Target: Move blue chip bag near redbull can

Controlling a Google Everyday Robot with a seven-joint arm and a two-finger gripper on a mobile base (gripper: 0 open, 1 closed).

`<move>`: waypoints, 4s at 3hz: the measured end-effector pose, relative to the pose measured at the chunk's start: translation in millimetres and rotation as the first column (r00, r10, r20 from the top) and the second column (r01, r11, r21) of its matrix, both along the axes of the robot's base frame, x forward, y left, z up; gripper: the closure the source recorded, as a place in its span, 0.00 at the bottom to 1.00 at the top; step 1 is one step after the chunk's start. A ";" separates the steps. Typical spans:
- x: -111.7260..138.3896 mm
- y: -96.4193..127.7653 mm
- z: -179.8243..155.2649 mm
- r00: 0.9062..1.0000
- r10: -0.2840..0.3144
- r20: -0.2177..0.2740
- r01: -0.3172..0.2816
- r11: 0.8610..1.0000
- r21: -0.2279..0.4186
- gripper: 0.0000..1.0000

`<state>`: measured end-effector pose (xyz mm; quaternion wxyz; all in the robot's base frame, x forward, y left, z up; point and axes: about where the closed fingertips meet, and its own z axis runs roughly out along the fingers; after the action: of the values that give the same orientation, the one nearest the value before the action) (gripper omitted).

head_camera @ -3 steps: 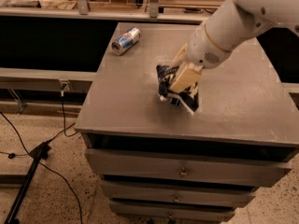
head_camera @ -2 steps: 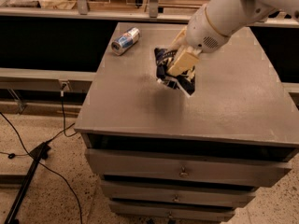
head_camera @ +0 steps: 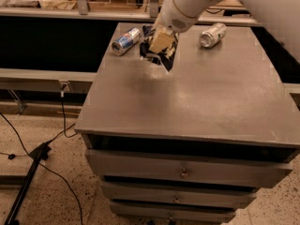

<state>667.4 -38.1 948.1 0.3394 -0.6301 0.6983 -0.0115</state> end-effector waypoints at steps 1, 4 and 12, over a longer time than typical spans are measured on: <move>38.6 22.8 -1.6 0.998 -0.049 0.026 0.050 0.998 -0.024 1.00; 107.2 37.0 -26.3 0.979 -0.201 -0.025 0.199 0.978 -0.060 1.00; 125.9 -24.8 -26.7 0.966 -0.225 -0.123 0.239 0.965 0.106 0.00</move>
Offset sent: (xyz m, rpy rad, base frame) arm 0.1035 0.0458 -0.0150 -0.0872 0.0047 -0.1910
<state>793.2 -62.9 921.4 0.3339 -0.5219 0.7845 0.0257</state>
